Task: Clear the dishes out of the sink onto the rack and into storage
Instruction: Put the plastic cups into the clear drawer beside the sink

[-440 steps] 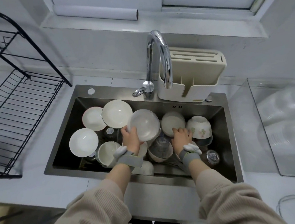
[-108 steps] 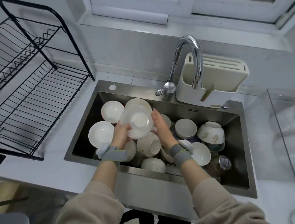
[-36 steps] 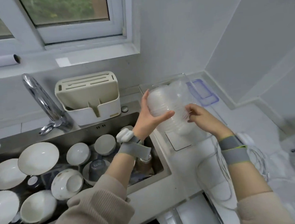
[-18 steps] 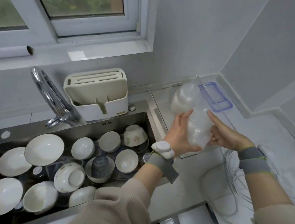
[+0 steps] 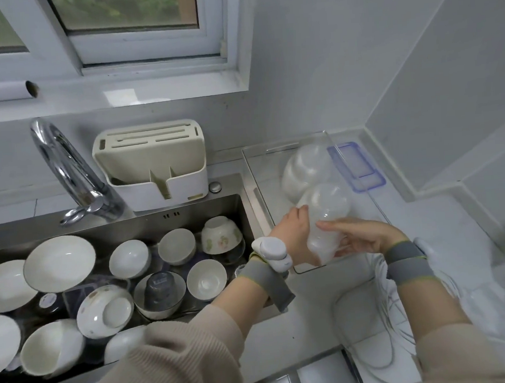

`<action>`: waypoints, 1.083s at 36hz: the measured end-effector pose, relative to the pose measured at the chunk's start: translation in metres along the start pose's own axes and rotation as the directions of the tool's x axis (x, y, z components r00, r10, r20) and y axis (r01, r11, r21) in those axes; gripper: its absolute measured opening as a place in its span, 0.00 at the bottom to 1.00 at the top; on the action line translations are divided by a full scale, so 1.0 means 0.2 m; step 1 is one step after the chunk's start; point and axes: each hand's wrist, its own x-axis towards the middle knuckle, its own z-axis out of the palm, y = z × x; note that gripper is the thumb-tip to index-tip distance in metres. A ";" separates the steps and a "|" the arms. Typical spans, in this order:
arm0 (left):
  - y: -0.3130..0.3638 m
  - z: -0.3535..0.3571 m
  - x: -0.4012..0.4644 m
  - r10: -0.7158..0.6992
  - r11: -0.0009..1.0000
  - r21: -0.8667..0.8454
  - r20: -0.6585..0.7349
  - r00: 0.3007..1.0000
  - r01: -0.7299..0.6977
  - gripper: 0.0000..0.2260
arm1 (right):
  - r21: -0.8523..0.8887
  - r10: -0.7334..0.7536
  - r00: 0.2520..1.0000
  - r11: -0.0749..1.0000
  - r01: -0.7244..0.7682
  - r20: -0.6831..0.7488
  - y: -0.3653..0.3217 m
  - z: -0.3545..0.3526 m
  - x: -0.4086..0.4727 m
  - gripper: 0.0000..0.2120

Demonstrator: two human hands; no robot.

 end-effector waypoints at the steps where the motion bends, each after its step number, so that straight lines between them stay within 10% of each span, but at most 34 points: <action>1: 0.00 0.00 0.01 -0.005 1.000 0.022 0.013 1.000 0.005 0.49 | -0.011 -0.001 1.000 1.000 0.001 0.007 0.00 0.00 0.00 0.21; 13: 0.03 -0.05 0.05 -0.008 0.997 0.081 0.095 0.995 0.000 0.47 | -0.014 0.014 1.000 1.000 -0.014 0.023 0.00 0.01 0.02 0.25; 23: 0.04 -0.04 0.07 -0.008 0.981 0.190 0.149 0.989 -0.021 0.43 | 0.192 0.003 0.873 0.976 0.104 -0.489 0.05 0.00 0.13 0.28; 39: 0.06 0.03 0.16 -0.212 0.935 0.343 0.336 0.918 0.091 0.46 | 0.035 -0.055 0.798 0.995 0.095 -0.600 0.01 0.03 0.13 0.45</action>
